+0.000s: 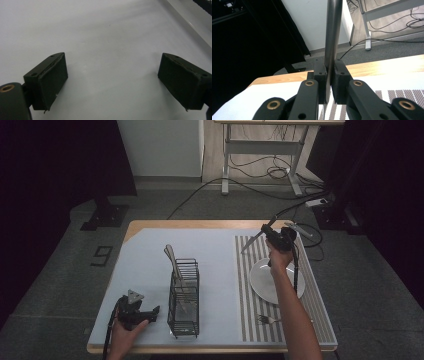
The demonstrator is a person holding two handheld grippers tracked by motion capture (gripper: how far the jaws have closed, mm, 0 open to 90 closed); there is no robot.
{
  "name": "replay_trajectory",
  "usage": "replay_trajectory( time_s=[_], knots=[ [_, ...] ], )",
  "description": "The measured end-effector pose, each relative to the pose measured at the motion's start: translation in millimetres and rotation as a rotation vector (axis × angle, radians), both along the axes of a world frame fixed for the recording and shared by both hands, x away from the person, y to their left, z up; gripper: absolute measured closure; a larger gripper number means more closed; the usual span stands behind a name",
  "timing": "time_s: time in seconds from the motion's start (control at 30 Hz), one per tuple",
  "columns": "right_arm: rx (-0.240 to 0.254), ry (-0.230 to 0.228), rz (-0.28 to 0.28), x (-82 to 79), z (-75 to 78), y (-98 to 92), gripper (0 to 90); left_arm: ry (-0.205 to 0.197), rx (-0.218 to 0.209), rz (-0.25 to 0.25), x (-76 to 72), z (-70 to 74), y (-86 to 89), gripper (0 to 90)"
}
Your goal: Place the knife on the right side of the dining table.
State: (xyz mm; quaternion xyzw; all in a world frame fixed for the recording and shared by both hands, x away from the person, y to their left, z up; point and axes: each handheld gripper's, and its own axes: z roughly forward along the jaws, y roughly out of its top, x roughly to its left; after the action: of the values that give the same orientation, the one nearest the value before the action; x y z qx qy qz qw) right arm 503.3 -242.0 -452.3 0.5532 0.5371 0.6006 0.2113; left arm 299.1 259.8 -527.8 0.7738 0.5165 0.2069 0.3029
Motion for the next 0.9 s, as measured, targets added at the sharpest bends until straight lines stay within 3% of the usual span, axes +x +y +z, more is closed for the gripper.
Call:
replay_trajectory(
  time_s=[0.33, 0.9],
  knots=[
    [0.012, 0.025, -0.029, 4.2, -8.2, -15.0, 81.2, 0.000, 0.000, 0.000, 0.0, 0.0, 0.0, 8.5],
    [-0.091, 0.059, -0.086, 7.0, -17.2, -28.7, 74.1, -0.001, 0.000, 0.000, -0.1, 0.0, -0.1, 8.6]
  ],
)
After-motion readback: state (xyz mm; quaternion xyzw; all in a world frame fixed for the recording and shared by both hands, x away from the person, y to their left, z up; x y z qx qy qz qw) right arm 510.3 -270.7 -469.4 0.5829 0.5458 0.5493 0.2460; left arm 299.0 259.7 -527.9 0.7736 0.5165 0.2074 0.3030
